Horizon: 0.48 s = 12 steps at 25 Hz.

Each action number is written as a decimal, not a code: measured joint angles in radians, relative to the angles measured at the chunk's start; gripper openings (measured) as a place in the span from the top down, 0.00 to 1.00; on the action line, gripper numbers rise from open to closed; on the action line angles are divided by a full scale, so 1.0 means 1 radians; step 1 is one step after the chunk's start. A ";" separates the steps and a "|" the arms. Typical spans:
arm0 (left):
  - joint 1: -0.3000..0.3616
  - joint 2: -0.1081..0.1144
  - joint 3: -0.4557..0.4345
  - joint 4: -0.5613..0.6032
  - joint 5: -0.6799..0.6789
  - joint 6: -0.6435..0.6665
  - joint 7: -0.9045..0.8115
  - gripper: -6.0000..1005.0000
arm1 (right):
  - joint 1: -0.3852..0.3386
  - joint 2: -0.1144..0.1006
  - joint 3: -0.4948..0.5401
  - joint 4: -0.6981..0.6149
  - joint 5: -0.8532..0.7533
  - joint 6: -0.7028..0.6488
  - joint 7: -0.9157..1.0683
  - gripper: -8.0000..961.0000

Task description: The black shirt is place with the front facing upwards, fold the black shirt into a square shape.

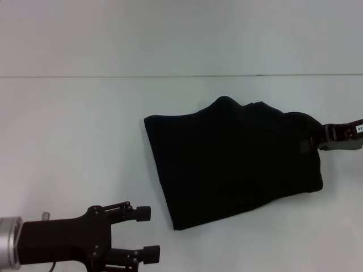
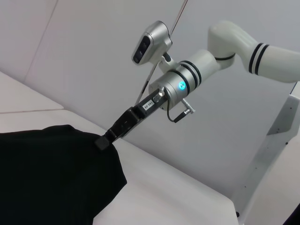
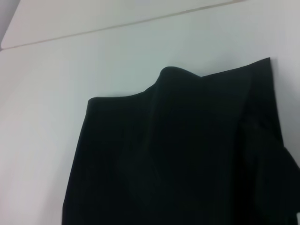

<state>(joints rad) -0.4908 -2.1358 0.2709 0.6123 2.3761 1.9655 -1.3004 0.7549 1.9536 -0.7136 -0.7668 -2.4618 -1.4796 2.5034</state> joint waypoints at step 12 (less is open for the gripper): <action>-0.002 0.001 -0.003 -0.006 -0.001 -0.003 -0.012 0.06 | -0.046 0.006 0.066 0.051 0.050 0.061 -0.059 0.87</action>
<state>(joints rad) -0.4927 -2.1353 0.2678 0.6065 2.3751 1.9624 -1.3120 0.7089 1.9599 -0.6481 -0.7156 -2.4122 -1.4187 2.4441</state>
